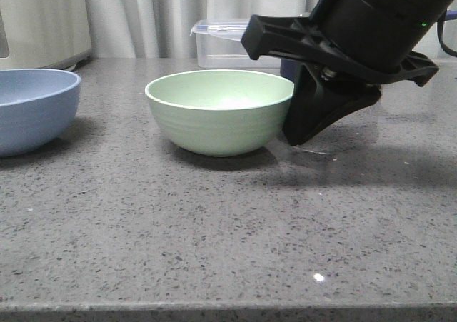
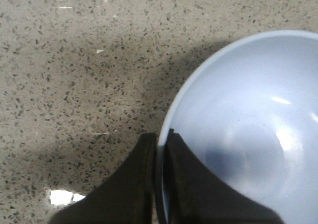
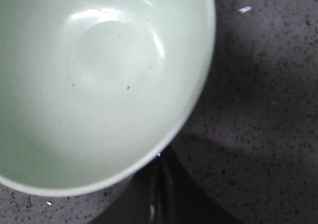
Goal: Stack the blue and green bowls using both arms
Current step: 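Grip the light blue bowl rim with the left gripper and lift, then carry the blue bowl over the green bowl and lower it inside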
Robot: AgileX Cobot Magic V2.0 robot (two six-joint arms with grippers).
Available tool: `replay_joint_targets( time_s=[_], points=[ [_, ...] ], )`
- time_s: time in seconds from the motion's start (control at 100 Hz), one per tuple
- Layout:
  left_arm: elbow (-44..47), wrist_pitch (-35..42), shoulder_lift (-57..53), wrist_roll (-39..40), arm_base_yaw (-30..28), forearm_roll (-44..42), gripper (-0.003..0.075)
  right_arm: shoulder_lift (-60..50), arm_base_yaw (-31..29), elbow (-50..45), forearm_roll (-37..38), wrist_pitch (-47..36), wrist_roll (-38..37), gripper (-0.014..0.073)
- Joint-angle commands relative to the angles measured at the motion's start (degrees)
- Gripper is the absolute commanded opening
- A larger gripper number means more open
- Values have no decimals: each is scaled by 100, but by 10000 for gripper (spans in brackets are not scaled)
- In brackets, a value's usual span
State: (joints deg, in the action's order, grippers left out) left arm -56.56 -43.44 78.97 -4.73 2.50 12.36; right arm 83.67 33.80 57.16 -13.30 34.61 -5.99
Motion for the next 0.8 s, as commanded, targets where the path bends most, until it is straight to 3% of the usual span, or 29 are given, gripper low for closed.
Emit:
replay_joint_targets(
  time_s=[0.0,0.31,0.53,0.79],
  points=[
    [-316,124,-142,-19,48,254,-20,-164,-3,142,-56,-219,70,-67],
    [-1656,-550,-30,-210,893,309,-20,-164,-3,142,-56,-212,70,-67],
    [-2906,-1374,733,-210,1598,309,-20,-164,-3,142,-56,-212,70,-67],
    [-3778,-1654,1449,-210,2246,309,-20,-164,-3,142,-56,-212,70,-67]
  ],
)
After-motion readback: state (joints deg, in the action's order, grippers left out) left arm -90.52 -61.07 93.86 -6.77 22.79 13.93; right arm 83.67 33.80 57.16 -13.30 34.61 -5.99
